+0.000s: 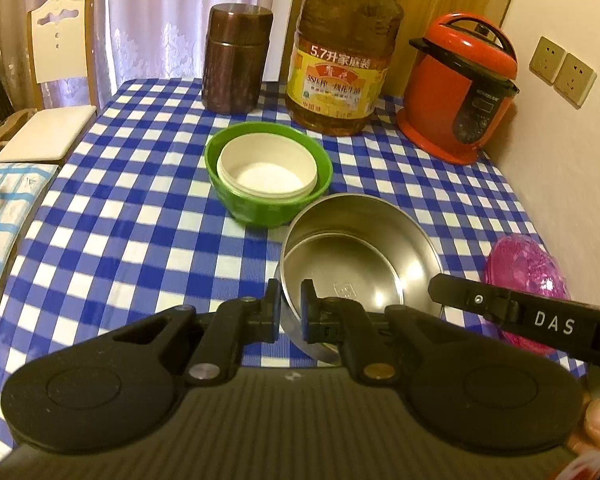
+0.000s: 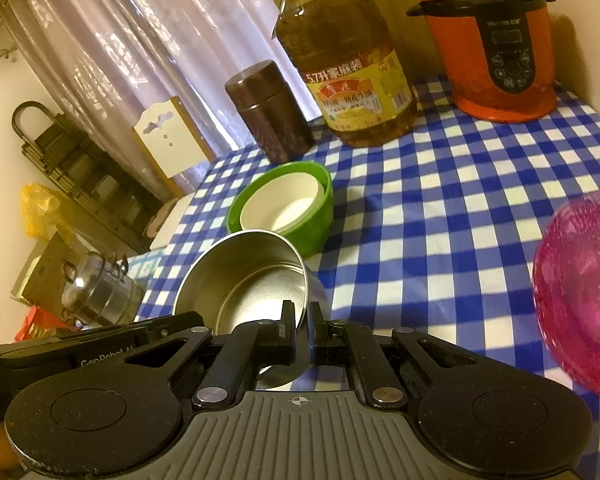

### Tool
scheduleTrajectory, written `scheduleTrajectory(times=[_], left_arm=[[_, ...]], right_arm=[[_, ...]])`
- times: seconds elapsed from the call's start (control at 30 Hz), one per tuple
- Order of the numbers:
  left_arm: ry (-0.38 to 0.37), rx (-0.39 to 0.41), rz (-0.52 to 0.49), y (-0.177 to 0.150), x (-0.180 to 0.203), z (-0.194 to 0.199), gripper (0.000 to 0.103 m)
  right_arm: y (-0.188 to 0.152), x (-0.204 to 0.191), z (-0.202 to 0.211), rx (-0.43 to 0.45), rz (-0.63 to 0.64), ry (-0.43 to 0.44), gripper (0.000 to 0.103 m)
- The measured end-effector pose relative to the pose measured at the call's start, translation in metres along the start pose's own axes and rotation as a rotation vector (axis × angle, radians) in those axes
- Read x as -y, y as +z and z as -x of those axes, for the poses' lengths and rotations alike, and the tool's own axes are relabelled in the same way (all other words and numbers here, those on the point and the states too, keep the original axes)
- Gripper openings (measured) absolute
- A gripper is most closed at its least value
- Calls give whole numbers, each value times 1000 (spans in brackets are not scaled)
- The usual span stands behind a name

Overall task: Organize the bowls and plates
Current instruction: 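Carry the steel bowl with both grippers toward the green and cream bowl stack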

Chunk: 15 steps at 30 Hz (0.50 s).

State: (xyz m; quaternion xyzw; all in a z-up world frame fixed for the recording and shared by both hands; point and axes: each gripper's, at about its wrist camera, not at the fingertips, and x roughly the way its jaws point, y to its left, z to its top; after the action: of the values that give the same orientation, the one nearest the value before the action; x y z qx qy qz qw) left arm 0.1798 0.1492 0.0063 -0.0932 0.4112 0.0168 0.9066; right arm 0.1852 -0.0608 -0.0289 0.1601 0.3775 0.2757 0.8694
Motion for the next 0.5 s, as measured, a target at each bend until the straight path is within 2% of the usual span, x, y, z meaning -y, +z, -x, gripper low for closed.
scheduleTrajectory(times=[0.5], left_arm=[[-5, 65, 40, 39, -2, -23, 8]], right_arm=[[39, 11, -24, 47, 0, 16, 5]])
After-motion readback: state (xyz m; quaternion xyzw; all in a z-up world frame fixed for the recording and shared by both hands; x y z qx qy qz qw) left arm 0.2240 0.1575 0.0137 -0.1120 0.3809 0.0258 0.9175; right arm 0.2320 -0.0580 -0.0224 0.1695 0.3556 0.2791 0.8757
